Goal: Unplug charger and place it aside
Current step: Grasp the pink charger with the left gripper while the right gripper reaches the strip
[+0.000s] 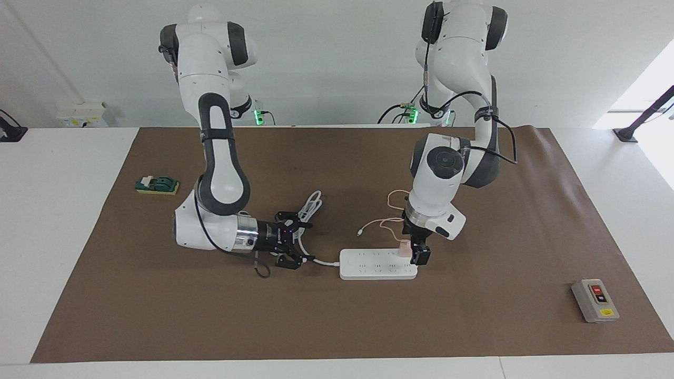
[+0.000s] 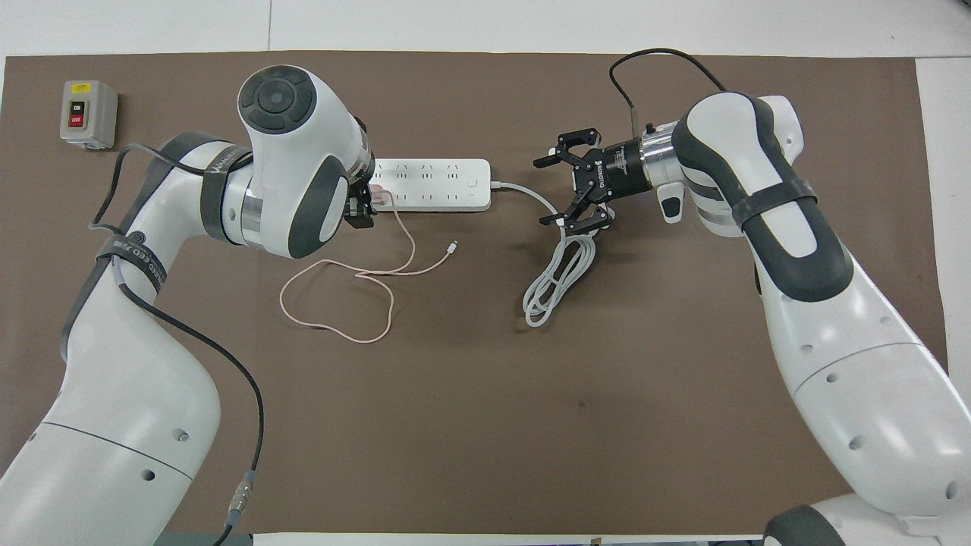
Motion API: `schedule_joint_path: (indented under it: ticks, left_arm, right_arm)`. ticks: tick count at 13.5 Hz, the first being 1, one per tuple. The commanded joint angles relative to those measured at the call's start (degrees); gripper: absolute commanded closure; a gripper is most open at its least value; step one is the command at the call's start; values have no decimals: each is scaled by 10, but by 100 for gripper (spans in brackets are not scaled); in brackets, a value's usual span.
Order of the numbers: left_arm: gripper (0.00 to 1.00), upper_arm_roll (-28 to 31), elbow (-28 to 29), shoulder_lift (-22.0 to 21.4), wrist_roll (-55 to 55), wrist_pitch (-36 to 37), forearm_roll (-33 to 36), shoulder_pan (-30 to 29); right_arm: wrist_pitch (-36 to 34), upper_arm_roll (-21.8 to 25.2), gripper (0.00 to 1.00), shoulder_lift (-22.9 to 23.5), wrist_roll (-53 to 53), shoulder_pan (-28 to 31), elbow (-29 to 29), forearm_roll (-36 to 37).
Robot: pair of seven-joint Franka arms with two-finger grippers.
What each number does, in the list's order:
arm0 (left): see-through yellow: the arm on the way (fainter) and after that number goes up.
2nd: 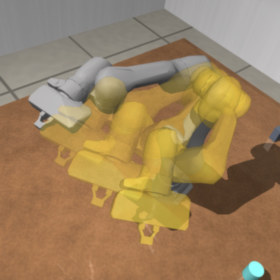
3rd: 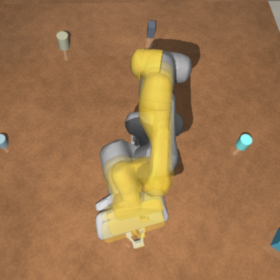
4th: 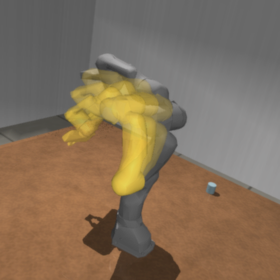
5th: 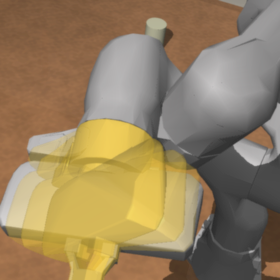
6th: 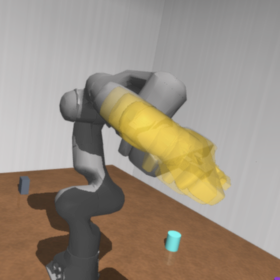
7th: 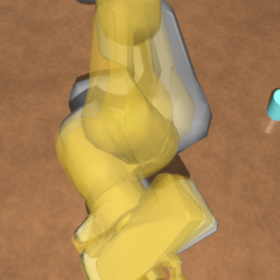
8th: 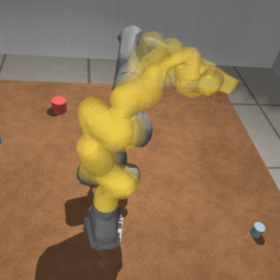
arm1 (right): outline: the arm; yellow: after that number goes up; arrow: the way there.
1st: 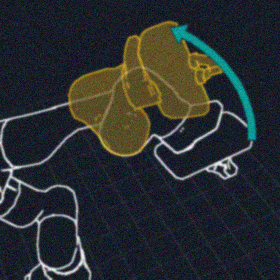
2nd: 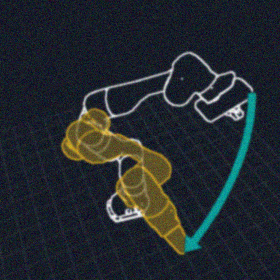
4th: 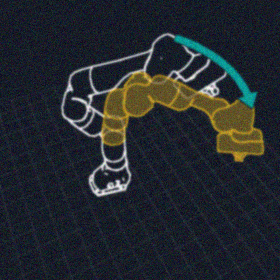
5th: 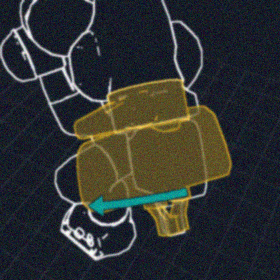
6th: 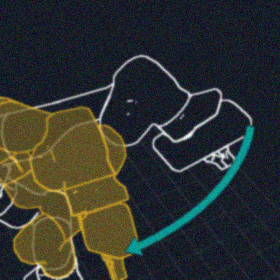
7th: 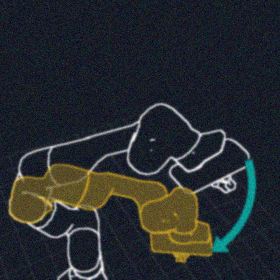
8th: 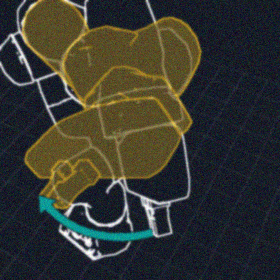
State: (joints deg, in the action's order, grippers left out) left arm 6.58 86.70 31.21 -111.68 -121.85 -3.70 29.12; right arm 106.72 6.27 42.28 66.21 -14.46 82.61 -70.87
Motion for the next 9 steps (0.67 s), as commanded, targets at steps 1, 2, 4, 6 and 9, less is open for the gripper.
schedule_joint_path:
  ticks: [1, 2, 4, 6, 9]
  left_arm:
    - [3, 9, 5, 16, 0, -15, -5, 12]
    - [4, 8, 7, 16, 1, -16, -5, 15]
    - [18, 9, 7, 16, 1, -16, -5, 15]
    - [75, 8, 7, 16, 6, -15, -3, 15]
    - [100, 9, 4, 16, 19, -15, -1, 15]
  right_arm:
    - [25, -1, 0, 77, 61, -17, -112, -39]
    - [46, 0, 0, 84, 68, -38, -118, -52]
    - [84, -1, 0, 89, 74, -59, -119, -55]
    - [102, 0, 0, 95, 72, -80, -118, -54]
    - [112, 0, 0, 95, 67, -88, -114, -50]
